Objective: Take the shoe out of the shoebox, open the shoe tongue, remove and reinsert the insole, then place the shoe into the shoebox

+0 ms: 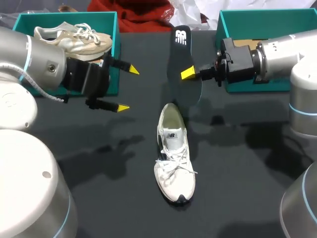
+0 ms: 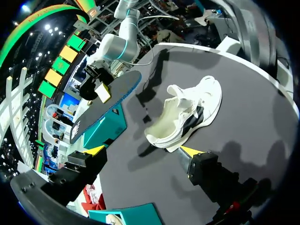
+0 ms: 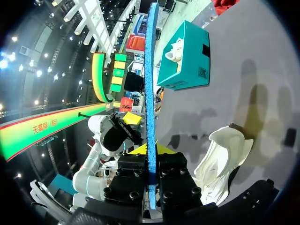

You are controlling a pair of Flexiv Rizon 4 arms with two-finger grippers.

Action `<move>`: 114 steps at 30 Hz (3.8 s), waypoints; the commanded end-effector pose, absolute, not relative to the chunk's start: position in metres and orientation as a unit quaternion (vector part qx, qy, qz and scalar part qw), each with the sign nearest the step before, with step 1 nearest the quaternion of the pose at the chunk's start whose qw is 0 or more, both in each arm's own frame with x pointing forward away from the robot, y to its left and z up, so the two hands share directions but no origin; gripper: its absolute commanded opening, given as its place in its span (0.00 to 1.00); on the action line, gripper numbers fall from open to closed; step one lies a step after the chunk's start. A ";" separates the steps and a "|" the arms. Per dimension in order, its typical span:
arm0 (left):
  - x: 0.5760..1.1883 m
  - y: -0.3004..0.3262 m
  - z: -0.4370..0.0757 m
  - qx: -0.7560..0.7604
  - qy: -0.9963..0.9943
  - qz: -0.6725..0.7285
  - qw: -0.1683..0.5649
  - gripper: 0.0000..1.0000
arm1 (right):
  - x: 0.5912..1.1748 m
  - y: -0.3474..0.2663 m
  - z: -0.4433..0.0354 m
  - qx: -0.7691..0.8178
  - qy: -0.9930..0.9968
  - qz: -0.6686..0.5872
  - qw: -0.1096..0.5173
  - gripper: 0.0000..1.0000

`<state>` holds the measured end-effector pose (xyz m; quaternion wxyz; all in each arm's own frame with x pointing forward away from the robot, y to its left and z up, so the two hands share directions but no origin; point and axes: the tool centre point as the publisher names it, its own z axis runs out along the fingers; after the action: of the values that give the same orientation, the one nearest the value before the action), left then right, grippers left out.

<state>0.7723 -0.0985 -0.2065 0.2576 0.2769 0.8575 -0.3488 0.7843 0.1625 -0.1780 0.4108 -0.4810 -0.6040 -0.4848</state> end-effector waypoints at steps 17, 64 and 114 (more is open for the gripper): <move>0.769 -0.115 -0.245 0.030 0.965 -0.262 0.003 1.00 | 0.785 0.175 -0.205 -0.466 -0.584 -0.563 0.353 0.00; 0.739 -0.122 -0.317 0.011 0.979 -0.203 0.014 1.00 | 0.793 0.181 -0.247 -0.337 -0.638 -0.628 0.292 0.00; 0.747 -0.137 -0.357 0.046 0.975 -0.217 0.013 1.00 | 0.794 0.197 -0.275 -0.266 -0.636 -0.691 0.217 0.00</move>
<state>0.7438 -0.1314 -0.3538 0.0144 0.0447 0.9742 -0.2209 0.7934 0.1965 -0.2731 0.2164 -0.2676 -0.6358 -0.6910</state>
